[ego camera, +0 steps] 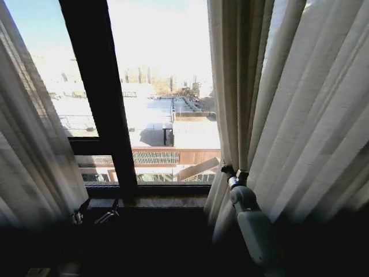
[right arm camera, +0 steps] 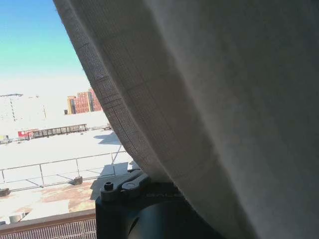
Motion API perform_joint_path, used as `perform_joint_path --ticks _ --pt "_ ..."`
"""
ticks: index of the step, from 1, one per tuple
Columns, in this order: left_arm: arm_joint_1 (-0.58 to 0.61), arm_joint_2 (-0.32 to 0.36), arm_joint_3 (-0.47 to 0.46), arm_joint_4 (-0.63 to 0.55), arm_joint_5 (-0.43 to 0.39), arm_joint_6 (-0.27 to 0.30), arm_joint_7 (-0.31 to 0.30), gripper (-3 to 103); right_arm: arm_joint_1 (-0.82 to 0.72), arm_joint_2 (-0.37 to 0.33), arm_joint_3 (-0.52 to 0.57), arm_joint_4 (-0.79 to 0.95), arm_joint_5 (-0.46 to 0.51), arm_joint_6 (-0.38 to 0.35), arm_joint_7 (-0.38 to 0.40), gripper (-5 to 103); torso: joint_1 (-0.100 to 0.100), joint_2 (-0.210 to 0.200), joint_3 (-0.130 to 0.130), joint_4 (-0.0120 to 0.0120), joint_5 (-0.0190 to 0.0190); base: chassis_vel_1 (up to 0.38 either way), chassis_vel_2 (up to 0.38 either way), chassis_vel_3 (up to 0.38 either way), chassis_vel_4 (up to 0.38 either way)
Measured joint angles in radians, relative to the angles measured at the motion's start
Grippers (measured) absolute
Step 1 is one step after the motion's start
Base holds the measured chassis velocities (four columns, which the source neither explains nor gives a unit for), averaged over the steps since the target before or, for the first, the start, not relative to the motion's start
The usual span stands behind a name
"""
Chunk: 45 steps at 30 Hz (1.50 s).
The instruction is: Open the curtains by pulling them apart, changing their state from closed to fully open.
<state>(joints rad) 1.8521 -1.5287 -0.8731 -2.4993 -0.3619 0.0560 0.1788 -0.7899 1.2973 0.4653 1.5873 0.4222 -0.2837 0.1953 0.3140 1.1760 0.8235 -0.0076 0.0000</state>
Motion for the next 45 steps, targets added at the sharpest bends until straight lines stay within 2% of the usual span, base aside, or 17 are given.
perform_joint_path --ticks 32,45 --pt "-0.002 0.003 -0.003 0.01 -0.003 -0.005 0.0 100 -0.006 0.001 0.009 0.003 -0.008 0.0 -0.004 0 0.0 0.0 0.0 0.0 0.0 -0.356 -0.345 0.354 0.353" --pt "0.0 0.003 -0.011 0.028 -0.019 -0.024 0.0 100 -0.014 -0.001 0.005 0.007 -0.034 0.003 -0.008 0 0.0 0.0 0.0 -0.0001 0.0002 -0.353 -0.36 0.356 0.354"
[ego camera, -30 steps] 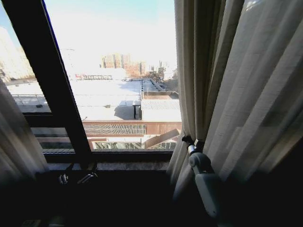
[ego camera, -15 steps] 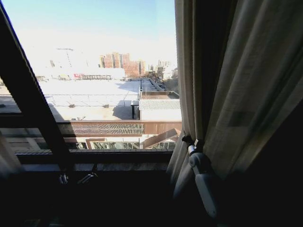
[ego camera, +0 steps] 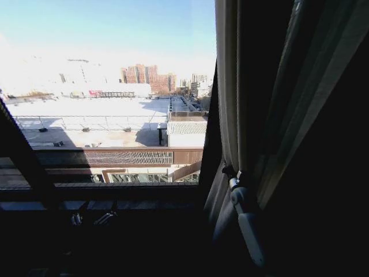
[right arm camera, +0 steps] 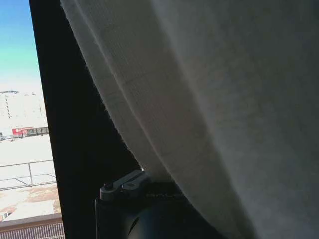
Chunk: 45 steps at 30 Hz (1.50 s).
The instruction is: Open the curtains by pulling them apart, changing their state from closed to fully open.
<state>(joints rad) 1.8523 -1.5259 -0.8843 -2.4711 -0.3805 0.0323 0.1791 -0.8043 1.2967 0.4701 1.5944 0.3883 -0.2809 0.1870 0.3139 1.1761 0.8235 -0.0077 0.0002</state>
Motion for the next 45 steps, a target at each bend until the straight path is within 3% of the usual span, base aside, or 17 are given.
perform_joint_path --ticks 13,17,20,23,29,45 --pt "-0.004 0.0 0.002 0.009 -0.003 0.0 0.0 100 -0.009 -0.003 0.005 -0.012 -0.033 0.037 -0.011 0 0.0 0.0 0.0 -0.0002 0.0006 -0.306 -0.3 0.313 0.291" --pt "-0.005 0.0 0.002 0.01 -0.003 0.0 0.001 100 -0.01 -0.003 0.009 -0.016 -0.033 0.037 -0.011 0 0.0 0.0 0.0 -0.0005 0.0006 -0.025 -0.079 0.007 0.021" --pt "-0.005 0.001 0.002 0.011 -0.003 0.0 0.0 100 -0.01 -0.001 0.008 -0.019 -0.033 0.038 -0.012 0 0.0 0.0 0.0 0.0005 -0.0013 0.013 0.02 -0.016 -0.009" --pt "-0.006 0.001 0.002 0.012 -0.003 0.0 0.0 100 -0.009 0.0 0.008 -0.02 -0.033 0.038 -0.012 0 0.0 0.0 0.0 0.0012 -0.0008 0.072 0.061 -0.048 -0.032" --pt "-0.005 0.0 0.004 0.013 -0.002 0.0 0.0 100 -0.01 -0.002 0.009 -0.022 -0.034 0.039 -0.011 0 0.0 0.0 0.0 -0.0002 0.0004 0.01 0.016 -0.01 -0.018" --pt "-0.005 0.001 0.008 0.008 0.005 0.0 0.001 100 -0.017 -0.005 0.014 -0.016 -0.033 0.035 -0.012 0 0.0 0.0 0.0 0.0001 0.0001 0.0 0.0 0.0 0.0"
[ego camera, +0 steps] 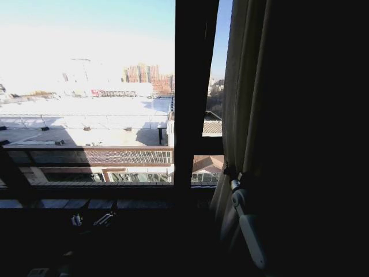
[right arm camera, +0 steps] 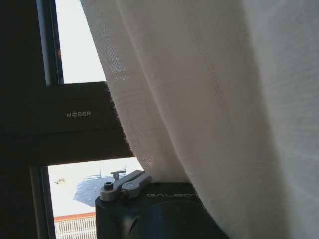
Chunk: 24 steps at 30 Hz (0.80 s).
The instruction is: Open the curtains by pulling them apart, changing their state from closed to fully open.
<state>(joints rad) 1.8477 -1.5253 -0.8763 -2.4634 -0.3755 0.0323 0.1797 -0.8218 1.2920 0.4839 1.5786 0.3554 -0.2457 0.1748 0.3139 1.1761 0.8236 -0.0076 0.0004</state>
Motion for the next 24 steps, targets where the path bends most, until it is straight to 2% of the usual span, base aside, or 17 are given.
perform_joint_path --ticks 16,24 --pt "-0.003 0.0 0.005 0.0 0.009 0.003 0.001 100 -0.004 -0.005 0.007 0.002 0.0 -0.001 -0.003 0 0.0 0.0 0.0 -0.0001 0.0 -0.108 -0.106 0.106 0.113" --pt "-0.003 -0.001 0.005 0.0 0.009 0.003 0.001 100 -0.005 -0.006 0.01 -0.001 -0.001 0.0 -0.003 0 0.0 0.0 0.0 -0.0001 0.0 -0.062 -0.045 0.036 0.039"
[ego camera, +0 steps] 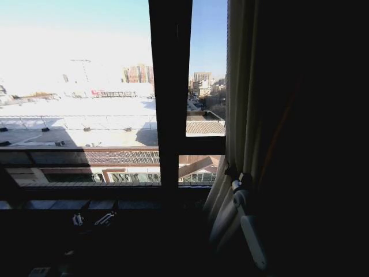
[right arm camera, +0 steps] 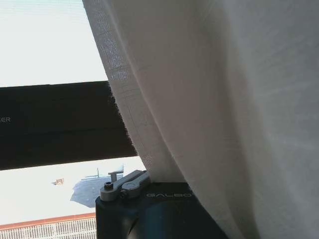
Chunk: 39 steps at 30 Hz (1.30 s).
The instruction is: Open the curtains by pulling them apart, changing their state from closed to fully open.
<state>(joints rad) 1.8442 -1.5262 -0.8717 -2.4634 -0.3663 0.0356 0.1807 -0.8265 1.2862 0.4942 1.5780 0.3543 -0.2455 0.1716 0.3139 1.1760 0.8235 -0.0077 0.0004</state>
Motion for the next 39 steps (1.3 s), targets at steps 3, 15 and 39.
perform_joint_path --ticks 3,15,39 --pt "0.0 0.0 -0.001 0.001 0.0 0.0 0.0 100 0.0 0.002 0.006 -0.003 -0.002 0.0 0.0 0 0.0 0.0 0.0 0.0001 -0.0005 0.0 0.0 0.0 0.0" --pt "0.0 -0.004 0.001 0.002 0.001 -0.001 0.001 100 0.008 -0.014 0.127 -0.052 -0.019 0.001 0.014 0 0.0 0.0 0.0 0.0001 -0.0002 0.0 0.0 0.0 0.0" --pt "-0.025 -0.001 -0.004 0.003 -0.017 0.022 -0.013 100 -0.269 -0.052 -0.01 0.365 0.0 -0.104 0.048 44 0.0 0.0 0.0 0.0002 -0.0002 0.0 0.0 0.0 0.0"
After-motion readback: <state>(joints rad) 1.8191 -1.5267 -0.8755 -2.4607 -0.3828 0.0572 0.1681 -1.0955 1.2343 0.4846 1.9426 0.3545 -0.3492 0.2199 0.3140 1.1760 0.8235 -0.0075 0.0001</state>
